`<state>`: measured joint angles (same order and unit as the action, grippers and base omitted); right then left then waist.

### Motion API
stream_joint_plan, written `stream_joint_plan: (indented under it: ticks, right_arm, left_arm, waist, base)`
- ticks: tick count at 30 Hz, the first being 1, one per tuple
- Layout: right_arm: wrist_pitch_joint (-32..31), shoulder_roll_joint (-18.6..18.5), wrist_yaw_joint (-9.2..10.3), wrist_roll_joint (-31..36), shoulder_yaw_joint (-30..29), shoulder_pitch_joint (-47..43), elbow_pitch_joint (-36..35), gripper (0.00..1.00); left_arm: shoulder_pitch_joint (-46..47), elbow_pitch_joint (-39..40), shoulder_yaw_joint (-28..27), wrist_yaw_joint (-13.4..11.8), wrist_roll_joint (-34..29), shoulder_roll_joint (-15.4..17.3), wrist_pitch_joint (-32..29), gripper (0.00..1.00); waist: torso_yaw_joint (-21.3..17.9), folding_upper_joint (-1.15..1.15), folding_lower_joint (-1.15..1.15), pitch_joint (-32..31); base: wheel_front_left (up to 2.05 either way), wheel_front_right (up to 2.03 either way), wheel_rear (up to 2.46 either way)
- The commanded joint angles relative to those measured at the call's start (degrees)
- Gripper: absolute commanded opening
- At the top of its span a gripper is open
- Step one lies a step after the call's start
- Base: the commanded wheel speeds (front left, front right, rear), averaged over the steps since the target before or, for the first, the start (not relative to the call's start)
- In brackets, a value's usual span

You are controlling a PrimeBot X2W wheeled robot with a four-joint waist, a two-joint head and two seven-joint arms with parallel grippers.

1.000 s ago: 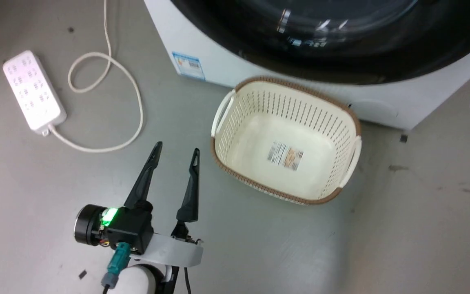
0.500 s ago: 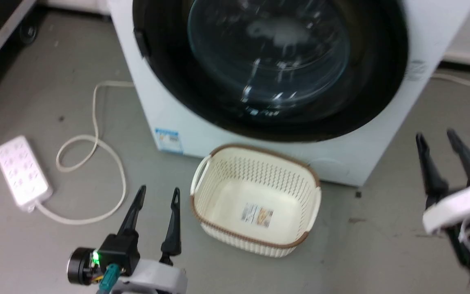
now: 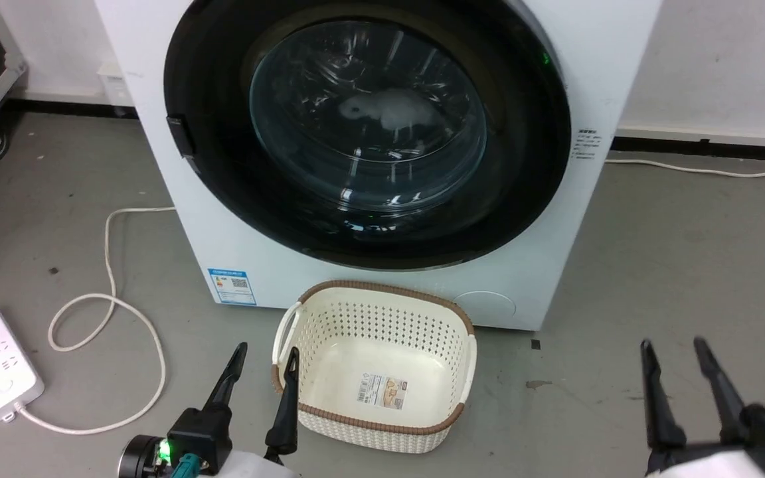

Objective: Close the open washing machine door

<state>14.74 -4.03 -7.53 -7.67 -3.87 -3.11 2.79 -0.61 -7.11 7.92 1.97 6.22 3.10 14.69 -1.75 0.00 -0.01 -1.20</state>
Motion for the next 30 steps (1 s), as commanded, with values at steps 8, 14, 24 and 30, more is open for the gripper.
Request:
stream_joint_plan:
  ticks: [8, 14, 24, 30]
  right_arm:
    - [-0.03, 0.74, 0.0, 0.15, -0.31, -2.79, -0.68, 0.0]
    - [-0.52, 0.75, 0.0, 0.4, -0.15, -2.59, -0.73, 0.0]
    - [-1.58, 0.78, 0.0, 0.94, 0.15, -2.17, -0.88, 0.0]
    - [-2.28, 0.8, 0.01, 1.3, 0.35, -1.89, -0.98, 0.0]
  left_arm:
    - [-0.12, -0.58, -0.52, 0.57, -0.15, -0.03, -0.04, 0.0]
    - [-0.1, -0.31, -0.75, 0.49, -0.35, -0.04, -0.54, 0.0]
    - [-0.04, 0.24, -1.28, 0.31, -0.79, -0.05, -1.59, 0.0]
    - [-0.01, 0.61, -1.64, 0.18, -1.08, -0.06, -2.3, 0.0]
  waist:
    - [-0.41, 0.0, 0.01, -0.15]
    - [-0.34, 0.0, 0.01, -0.1]
    - [-0.18, 0.0, 0.01, -0.01]
    - [-0.08, 0.0, 0.01, 0.06]
  base:
    - [0.0, 0.0, 0.0]
    - [0.0, 0.0, 0.0]
    - [0.0, 0.0, 0.0]
    - [0.0, 0.0, 0.0]
